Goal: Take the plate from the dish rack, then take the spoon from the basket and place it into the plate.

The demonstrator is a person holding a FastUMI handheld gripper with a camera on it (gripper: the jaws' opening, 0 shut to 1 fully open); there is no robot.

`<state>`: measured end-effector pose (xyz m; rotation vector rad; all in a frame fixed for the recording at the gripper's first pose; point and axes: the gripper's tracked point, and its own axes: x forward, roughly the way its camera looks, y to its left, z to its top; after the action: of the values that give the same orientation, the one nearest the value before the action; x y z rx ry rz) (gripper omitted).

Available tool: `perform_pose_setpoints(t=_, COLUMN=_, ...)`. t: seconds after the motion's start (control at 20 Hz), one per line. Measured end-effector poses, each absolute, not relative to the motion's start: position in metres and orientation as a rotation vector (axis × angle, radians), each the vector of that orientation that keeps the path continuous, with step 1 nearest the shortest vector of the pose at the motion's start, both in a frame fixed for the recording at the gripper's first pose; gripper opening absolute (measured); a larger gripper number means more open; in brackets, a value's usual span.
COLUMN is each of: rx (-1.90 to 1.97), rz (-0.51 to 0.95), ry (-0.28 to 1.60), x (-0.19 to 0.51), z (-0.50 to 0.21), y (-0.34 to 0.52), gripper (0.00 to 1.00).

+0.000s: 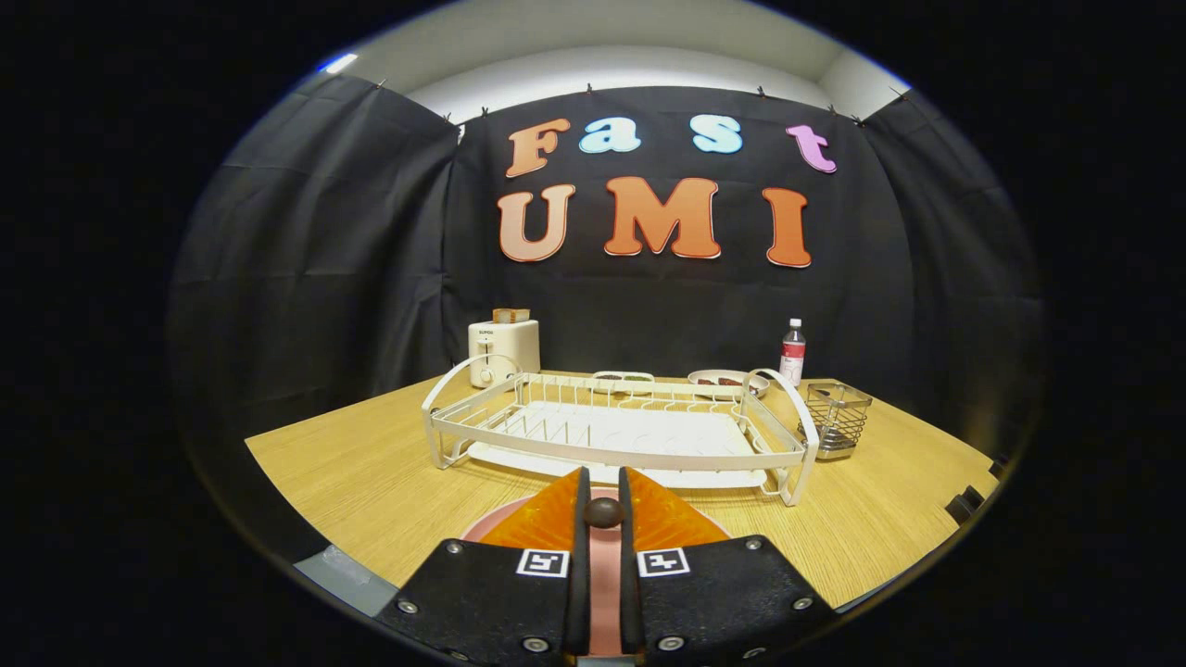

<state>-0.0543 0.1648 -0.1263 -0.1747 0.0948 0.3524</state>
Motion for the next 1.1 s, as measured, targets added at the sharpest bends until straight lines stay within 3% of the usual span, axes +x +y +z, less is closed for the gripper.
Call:
perform_pose_setpoints(t=0.2, rx=-0.189, rz=0.349, ry=0.119, x=-0.056, z=-0.129, y=0.163, gripper=0.28)
perform_pose_setpoints(t=0.35, rx=-0.173, rz=0.344, ry=0.136, x=-0.053, z=-0.126, y=0.158, gripper=0.60)
perform_pose_setpoints(t=0.55, rx=-0.165, rz=0.336, ry=0.148, x=-0.047, z=-0.115, y=0.148, gripper=0.92)
perform_pose_setpoints(t=0.65, rx=-0.183, rz=0.311, ry=0.130, x=-0.040, z=-0.104, y=0.137, gripper=0.97)
perform_pose_setpoints(t=1.1, rx=-0.233, rz=0.204, ry=0.107, x=-0.014, z=-0.060, y=0.070, gripper=0.97)
